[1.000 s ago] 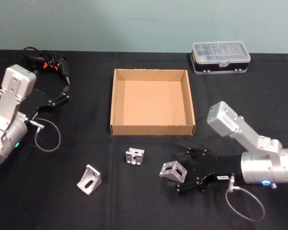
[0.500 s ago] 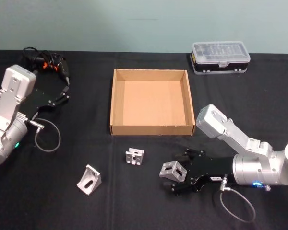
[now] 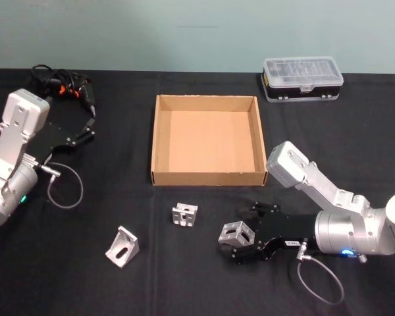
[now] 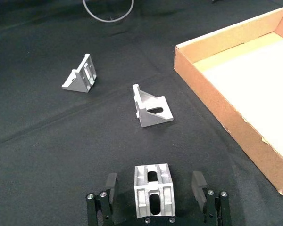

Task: Use one hand to pick up the angle iron from the table and place it into the box.

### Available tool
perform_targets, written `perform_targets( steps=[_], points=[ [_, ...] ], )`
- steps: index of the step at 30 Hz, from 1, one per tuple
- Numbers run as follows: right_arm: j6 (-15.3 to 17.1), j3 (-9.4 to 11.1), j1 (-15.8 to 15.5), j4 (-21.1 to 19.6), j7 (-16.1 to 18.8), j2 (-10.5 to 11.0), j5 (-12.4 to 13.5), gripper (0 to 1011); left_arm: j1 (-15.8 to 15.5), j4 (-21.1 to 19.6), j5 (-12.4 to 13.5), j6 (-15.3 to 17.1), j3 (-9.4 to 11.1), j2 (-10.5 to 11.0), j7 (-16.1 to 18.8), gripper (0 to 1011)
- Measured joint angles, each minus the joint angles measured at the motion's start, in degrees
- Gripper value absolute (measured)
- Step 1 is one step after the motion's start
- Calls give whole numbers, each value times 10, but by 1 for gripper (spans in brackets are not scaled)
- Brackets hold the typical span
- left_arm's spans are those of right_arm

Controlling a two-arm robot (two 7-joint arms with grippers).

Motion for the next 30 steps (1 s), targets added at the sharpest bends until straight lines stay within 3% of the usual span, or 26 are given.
perform_targets(
  steps=[12, 19, 30],
  points=[
    [0, 0, 0, 0, 1, 0, 0, 982, 0, 0, 0, 0, 0, 0, 0, 1000],
    [0, 0, 0, 0, 1, 0, 0, 818, 0, 0, 0, 0, 0, 0, 0, 1000],
    [-1, 0, 1, 0, 2, 1, 0, 468, 0, 0, 0, 0, 0, 0, 0, 1000]
  ],
)
